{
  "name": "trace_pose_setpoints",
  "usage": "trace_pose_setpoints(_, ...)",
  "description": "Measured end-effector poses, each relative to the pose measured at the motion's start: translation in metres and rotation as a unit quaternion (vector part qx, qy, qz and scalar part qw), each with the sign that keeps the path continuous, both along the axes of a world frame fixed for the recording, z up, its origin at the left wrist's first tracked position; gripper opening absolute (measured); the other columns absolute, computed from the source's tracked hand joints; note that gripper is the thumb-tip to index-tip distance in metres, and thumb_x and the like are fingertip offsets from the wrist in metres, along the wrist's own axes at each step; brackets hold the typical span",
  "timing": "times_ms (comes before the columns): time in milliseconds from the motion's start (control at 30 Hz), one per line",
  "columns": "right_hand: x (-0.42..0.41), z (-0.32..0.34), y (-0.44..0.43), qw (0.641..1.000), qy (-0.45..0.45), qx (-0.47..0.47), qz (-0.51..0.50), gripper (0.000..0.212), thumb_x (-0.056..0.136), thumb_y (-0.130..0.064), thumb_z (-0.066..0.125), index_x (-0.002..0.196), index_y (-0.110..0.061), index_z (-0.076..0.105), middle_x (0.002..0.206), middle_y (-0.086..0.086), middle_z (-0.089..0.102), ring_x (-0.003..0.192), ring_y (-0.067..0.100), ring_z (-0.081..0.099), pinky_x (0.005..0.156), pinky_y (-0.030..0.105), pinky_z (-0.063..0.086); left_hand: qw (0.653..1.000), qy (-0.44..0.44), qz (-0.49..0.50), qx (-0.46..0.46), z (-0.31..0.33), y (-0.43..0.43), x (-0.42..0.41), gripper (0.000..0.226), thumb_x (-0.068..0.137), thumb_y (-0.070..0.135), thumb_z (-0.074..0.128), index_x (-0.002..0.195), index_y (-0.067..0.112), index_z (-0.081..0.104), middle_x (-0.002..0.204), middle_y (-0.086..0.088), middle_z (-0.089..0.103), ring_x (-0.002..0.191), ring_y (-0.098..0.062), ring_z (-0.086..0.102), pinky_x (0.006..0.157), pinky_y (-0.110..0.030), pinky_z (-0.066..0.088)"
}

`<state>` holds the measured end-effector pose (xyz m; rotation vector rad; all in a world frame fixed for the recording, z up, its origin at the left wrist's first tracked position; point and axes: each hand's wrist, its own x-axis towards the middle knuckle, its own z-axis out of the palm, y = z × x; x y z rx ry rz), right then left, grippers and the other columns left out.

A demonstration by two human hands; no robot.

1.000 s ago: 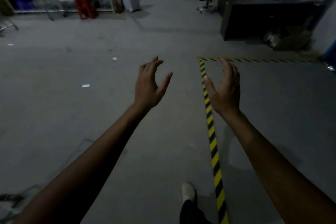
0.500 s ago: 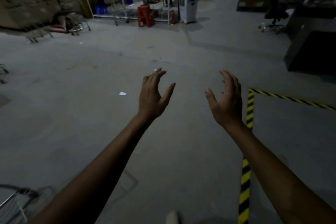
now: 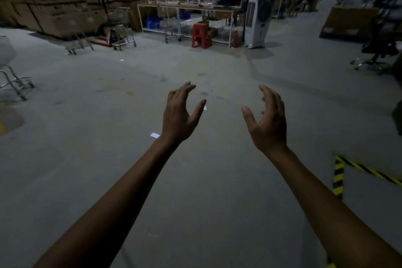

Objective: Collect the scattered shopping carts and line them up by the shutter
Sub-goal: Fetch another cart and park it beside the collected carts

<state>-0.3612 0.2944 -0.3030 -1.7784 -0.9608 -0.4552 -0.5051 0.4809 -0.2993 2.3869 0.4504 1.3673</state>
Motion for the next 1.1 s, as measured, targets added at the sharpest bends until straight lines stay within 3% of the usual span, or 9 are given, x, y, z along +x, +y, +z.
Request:
trace_pose_setpoints(167,0.101,0.012,0.071,1.0,0.004,0.015,0.009,0.067,0.09,-0.048,0.053,0.146,-0.014,0.043,0.142,0.01,0.048,0.127,0.028,0.048,0.094,0.053,0.052,1.0,0.01,0.004,0.019,0.017,0.065,0.098,0.052,0.094,0.044,0.057,0.131,0.009,0.058,0.138,-0.009,0.059,0.124,-0.025,0.052,0.095,-0.025,0.041)
trace_pose_setpoints(467,0.336,-0.005,0.202,0.999,0.003,0.033,0.043,0.065,0.09,-0.048,0.053,0.145,-0.014,0.044,0.141,0.01,0.049,0.126,0.029,0.051,0.094,0.053,0.052,0.999,0.017,0.034,0.033,0.009,0.185,0.318,0.054,0.093,0.044,0.053,0.131,0.007,0.058,0.138,-0.013,0.059,0.125,-0.029,0.052,0.094,-0.033,0.044)
trace_pose_setpoints(667,0.505,0.02,0.28,0.998,0.011,0.015,0.068,0.067,0.09,-0.051,0.052,0.145,-0.014,0.045,0.141,0.009,0.05,0.126,0.027,0.051,0.093,0.053,0.053,0.998,0.025,0.051,0.024,0.029,0.26,0.482,0.055,0.093,0.044,0.053,0.134,0.008,0.056,0.139,-0.012,0.058,0.126,-0.028,0.051,0.096,-0.04,0.048)
trace_pose_setpoints(1100,0.757,0.007,0.505,0.994,-0.014,-0.008,0.108,0.067,0.09,-0.052,0.051,0.145,-0.014,0.045,0.139,0.009,0.052,0.124,0.027,0.052,0.091,0.051,0.055,0.996,0.0,0.091,0.019,0.016,0.473,0.721,0.055,0.093,0.044,0.054,0.135,0.009,0.056,0.141,-0.012,0.057,0.128,-0.026,0.05,0.098,-0.034,0.045)
